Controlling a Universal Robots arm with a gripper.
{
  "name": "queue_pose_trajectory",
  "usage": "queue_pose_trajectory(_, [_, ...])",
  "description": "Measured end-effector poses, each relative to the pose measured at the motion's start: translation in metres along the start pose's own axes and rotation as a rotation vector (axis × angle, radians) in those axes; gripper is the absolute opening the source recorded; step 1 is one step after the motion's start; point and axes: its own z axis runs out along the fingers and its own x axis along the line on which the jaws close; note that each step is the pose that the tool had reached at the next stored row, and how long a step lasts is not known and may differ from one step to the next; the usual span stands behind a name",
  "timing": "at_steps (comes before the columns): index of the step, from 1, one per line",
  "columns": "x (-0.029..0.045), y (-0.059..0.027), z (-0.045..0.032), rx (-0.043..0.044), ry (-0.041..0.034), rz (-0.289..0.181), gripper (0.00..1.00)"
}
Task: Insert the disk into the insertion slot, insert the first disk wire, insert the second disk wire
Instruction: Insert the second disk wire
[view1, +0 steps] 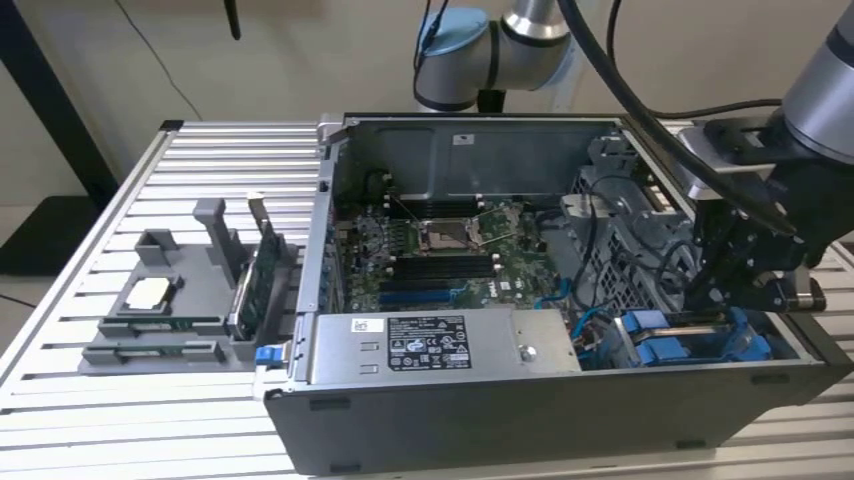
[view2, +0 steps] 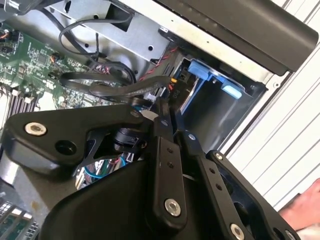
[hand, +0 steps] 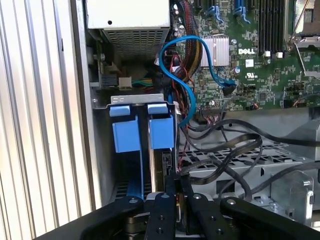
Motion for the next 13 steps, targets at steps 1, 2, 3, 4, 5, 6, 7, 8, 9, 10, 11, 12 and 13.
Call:
queue_pose_trajectory(1, [0.0000,0.0000,0.0004,0.0004,0.0001,0.000,0.16])
queue_pose_trajectory(2, [0.0001,0.0001,0.0008,0.0011,0.0001,0.000,0.16])
queue_pose_trajectory(3, [0.0001,0.0001,0.0010,0.0014,0.0000,0.000,0.16])
queue_pose_trajectory(4, [0.0001,0.0001,0.0010,0.0015,0.0000,0.000,0.16])
queue_pose_trajectory(5, [0.0002,0.0001,0.0010,0.0016,0.0000,0.000,0.16])
queue_pose_trajectory(6, [0.0001,0.0001,0.0011,0.0016,0.0000,0.000,0.16])
queue_pose_trajectory(7, [0.0001,0.0000,0.0007,0.0016,-0.0002,0.000,0.16])
queue_pose_trajectory(8, [0.0000,0.0000,-0.0005,0.0017,-0.0002,0.000,0.16])
queue_pose_trajectory(9, [-0.0003,-0.0001,-0.0024,0.0017,-0.0003,0.000,0.16])
queue_pose_trajectory(10, [-0.0004,-0.0002,-0.0043,0.0015,-0.0003,0.000,0.16])
queue_pose_trajectory(11, [-0.0006,-0.0002,-0.0056,0.0013,-0.0001,0.000,0.16])
queue_pose_trajectory(12, [-0.0006,-0.0001,-0.0061,0.0009,-0.0002,0.000,0.16])
queue_pose_trajectory(13, [-0.0006,0.0000,-0.0062,-0.0003,-0.0003,0.000,0.18])
